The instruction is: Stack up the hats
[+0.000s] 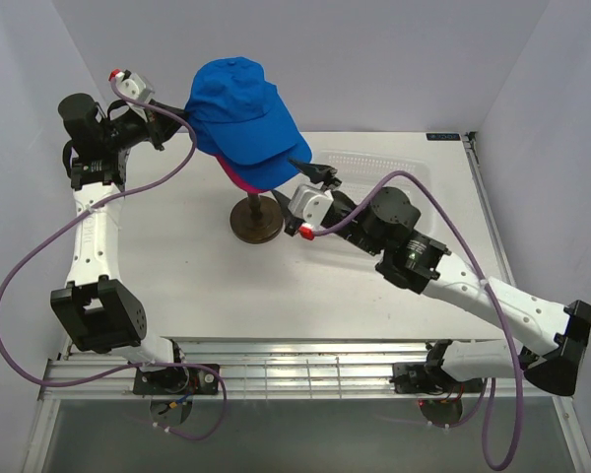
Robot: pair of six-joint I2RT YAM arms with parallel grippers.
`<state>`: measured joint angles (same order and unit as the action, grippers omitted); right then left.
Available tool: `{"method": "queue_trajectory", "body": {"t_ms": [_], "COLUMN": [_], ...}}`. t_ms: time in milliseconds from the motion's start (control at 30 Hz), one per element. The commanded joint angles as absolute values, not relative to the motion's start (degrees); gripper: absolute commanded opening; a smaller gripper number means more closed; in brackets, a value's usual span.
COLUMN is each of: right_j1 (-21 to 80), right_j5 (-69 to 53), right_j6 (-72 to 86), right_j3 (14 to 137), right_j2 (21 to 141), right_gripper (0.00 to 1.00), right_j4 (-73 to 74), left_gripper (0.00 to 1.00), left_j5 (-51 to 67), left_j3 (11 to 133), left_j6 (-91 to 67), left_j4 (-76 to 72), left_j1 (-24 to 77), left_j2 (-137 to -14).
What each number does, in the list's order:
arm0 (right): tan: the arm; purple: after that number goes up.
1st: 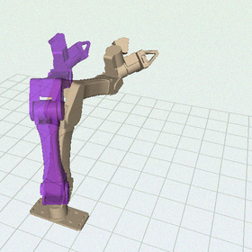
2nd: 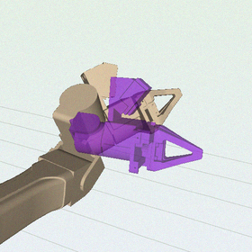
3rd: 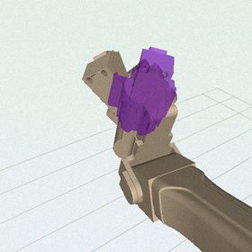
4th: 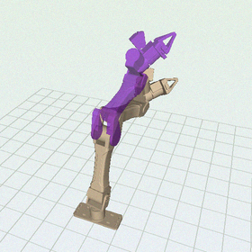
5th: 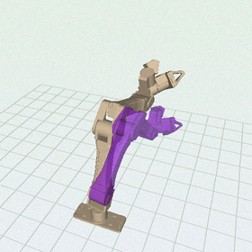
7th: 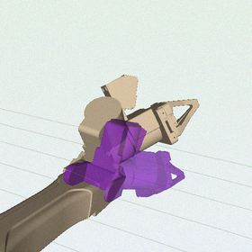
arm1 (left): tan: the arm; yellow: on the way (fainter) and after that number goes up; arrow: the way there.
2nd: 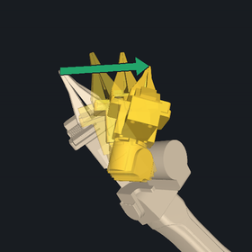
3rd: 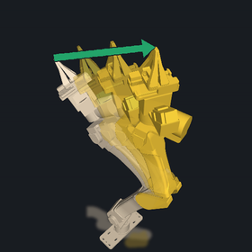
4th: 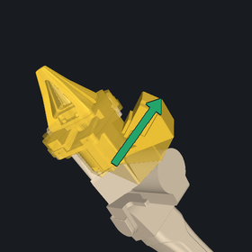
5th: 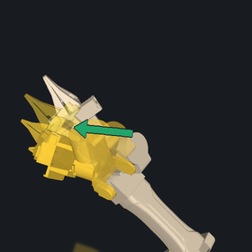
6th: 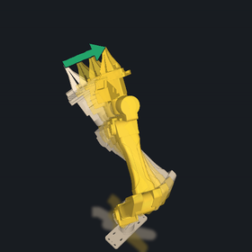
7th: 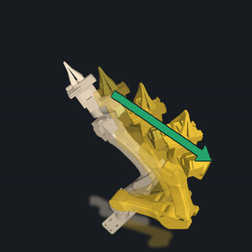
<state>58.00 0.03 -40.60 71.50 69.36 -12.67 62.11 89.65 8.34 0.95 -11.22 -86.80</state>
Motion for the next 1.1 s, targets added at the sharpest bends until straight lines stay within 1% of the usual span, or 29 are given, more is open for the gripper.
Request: {"method": "queue_trajectory", "body": {"t_ms": [0, 167, 267, 367, 400, 500, 667, 767, 800, 867, 900, 1067], "right_j1": [59.67, 60.82, 60.82, 60.82, 60.82, 60.91, 60.82, 60.82, 60.82, 60.91, 61.00, 61.96], "right_j5": [8.78, 13.00, 15.20, 17.13, 17.57, 18.98, 21.35, 22.14, 22.50, 22.59, 22.41, 21.53], "right_j6": [-59.23, -65.29, -66.18, -67.50, -68.02, -70.21, -73.91, -75.58, -76.02, -76.90, -76.99, -79.45], "right_j3": [68.72, 70.48, 72.77, 73.04, 73.12, 73.56, 74.09, 75.41, 76.54, 77.17, 77.08, 75.67], "right_j2": [70.47, 74.87, 77.52, 78.84, 79.19, 80.06, 81.82, 83.58, 84.37, 84.81, 84.73, 83.15], "right_gripper": [0.67, 0.66, 0.65, 0.59, 0.56, 0.51, 0.48, 0.40, 0.31, 0.16, 0.11, 0.08], "right_j4": [-26.11, -28.04, -27.16, -28.73, -29.26, -29.88, -31.64, -32.78, -32.35, -31.99, -32.25, -33.49], "left_gripper": [0.00, 0.00, 0.00, 0.00, 0.00, 0.00, 0.00, 0.00, 0.00, 0.00, 0.00, 0.00], "left_j5": [62.23, 62.40, 62.49, 62.84, 62.93, 63.28, 63.46, 63.46, 63.54, 63.46, 63.37, 61.70], "left_j3": [89.91, 90.35, 90.53, 90.44, 90.44, 90.26, 90.17, 90.17, 90.18, 90.09, 90.09, 91.40], "left_j6": [8.26, 7.56, 8.08, 8.35, 8.35, 8.26, 8.79, 8.96, 9.05, 9.14, 9.84, 13.35], "left_j4": [2.29, 2.02, 2.55, 2.99, 3.08, 3.25, 3.69, 3.95, 4.13, 4.39, 4.92, 7.73], "left_j1": [-11.16, -11.25, -11.16, -11.16, -11.25, -11.25, -11.16, -11.25, -11.25, -11.25, -11.25, -11.25], "left_j2": [-85.34, -85.26, -85.17, -85.08, -85.17, -84.99, -84.82, -84.73, -84.73, -84.38, -84.29, -83.85]}}
